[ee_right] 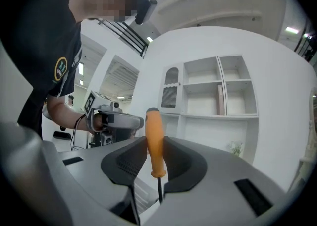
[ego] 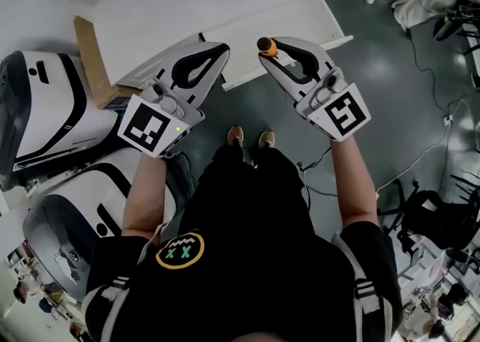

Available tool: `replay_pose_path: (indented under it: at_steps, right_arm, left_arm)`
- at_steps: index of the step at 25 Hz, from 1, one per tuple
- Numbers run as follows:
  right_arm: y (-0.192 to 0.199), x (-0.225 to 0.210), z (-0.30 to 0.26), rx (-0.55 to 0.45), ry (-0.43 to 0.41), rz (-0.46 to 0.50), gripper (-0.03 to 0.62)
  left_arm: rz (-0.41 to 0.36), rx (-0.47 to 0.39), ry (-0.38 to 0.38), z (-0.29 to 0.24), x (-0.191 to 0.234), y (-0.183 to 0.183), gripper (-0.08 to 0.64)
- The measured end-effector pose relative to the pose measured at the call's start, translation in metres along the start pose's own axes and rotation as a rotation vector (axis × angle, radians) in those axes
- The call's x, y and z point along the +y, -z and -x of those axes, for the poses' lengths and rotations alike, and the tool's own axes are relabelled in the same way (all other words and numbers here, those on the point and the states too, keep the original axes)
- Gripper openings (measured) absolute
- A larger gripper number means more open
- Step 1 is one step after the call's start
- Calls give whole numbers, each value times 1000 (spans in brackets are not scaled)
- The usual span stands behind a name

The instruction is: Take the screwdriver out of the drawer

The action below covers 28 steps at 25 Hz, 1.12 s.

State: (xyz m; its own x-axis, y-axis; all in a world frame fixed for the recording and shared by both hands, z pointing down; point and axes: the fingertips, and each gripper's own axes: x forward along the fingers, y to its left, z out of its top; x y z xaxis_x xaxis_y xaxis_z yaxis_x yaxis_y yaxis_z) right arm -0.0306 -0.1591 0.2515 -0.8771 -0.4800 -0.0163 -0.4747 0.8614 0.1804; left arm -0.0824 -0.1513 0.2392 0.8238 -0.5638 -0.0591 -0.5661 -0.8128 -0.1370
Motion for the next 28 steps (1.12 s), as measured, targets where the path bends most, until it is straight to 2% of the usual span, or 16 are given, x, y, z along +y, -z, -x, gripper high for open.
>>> replay_pose_path:
  at_steps: [11,15,19,22,26,28]
  right_arm:
    - [-34,-4,69,-69,29,-24,129]
    - [-37,-4,89,-76,41,-18,129]
    - [-36,-6,103,-74,50,-16,129]
    - [-32,-8,113,-64,50,10,129]
    - [-41,-4,121,-92,46,-12,127]
    - [-41,-2,124,-93,44,-12,127]
  left_arm:
    - [-11,-15,4,-37,-48,-25,18]
    - [-38,-3,20,-44,-66,-27,18]
    - [1,-19,22,-52,-81,-36,18]
    - [-41,-8,31,-53,-87,-33,18]
    - [-22,-7,24,-57,-96,-39,18]
    - [-38,-8,26,-56,-98,-38,18]
